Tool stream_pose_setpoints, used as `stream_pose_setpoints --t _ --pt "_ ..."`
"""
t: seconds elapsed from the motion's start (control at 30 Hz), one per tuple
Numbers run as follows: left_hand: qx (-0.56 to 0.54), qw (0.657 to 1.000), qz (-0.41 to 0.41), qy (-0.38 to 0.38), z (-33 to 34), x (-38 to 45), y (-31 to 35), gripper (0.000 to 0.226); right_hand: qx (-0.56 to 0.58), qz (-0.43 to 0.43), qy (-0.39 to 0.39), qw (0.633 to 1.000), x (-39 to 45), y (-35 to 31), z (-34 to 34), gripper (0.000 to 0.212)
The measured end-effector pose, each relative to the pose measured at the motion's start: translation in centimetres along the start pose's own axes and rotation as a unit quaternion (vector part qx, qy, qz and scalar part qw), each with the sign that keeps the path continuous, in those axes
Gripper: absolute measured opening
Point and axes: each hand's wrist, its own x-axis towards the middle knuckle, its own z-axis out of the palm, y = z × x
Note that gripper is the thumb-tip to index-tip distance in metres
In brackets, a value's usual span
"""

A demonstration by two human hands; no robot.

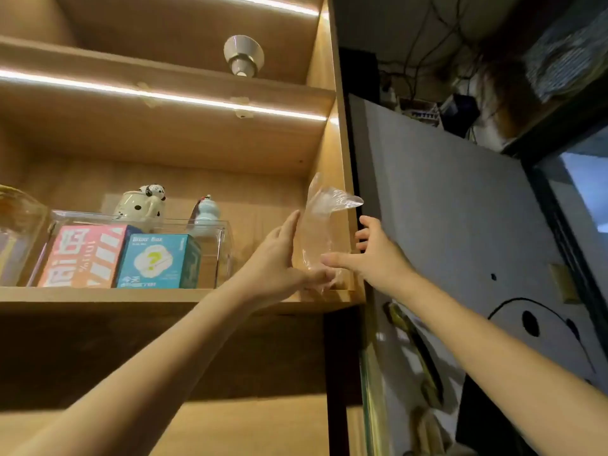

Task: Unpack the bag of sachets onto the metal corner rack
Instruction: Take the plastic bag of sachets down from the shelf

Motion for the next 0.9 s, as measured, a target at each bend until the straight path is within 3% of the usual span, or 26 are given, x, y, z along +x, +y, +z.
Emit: stream_pose_setpoints --t 0.1,0.2,0.37,0.47,0.53,0.63,0.8,0.9 --pt "0.054 0.998 0.012 0.021 1.9 1.4 -1.0 0.100 0.024 0.000 0.024 0.999 1.2 0.9 1.1 0.091" --pt "0.155 0.988 -0.006 0.017 4.0 2.6 -2.1 0.080 0.017 -0.014 0.042 0.999 2.3 1.4 2.3 0.084" --pt "0.230 0.963 0.034 0.138 6.4 3.2 -4.0 0.044 -0.075 -0.042 0.091 0.992 3.4 1.8 4.1 0.060" --pt "0.215 0.963 0.044 0.154 7.1 3.3 -4.7 0.033 -0.089 -0.023 0.100 0.991 4.0 1.9 4.6 0.036" --pt "0.210 0.964 0.054 0.154 7.3 3.4 -5.2 0.030 -0.119 -0.017 0.113 0.986 4.5 2.1 4.6 0.005" --pt "0.232 0.957 0.071 0.160 7.0 3.6 -5.2 0.030 -0.140 -0.019 0.125 0.982 4.9 2.4 4.3 0.040" --pt "0.285 0.935 0.104 0.182 6.5 3.0 -3.9 0.037 -0.105 -0.013 0.140 0.985 4.6 2.2 3.1 0.026" --pt "0.325 0.918 0.112 0.196 6.3 2.2 -2.2 0.038 -0.089 0.006 0.110 0.990 4.3 0.8 2.1 0.036"
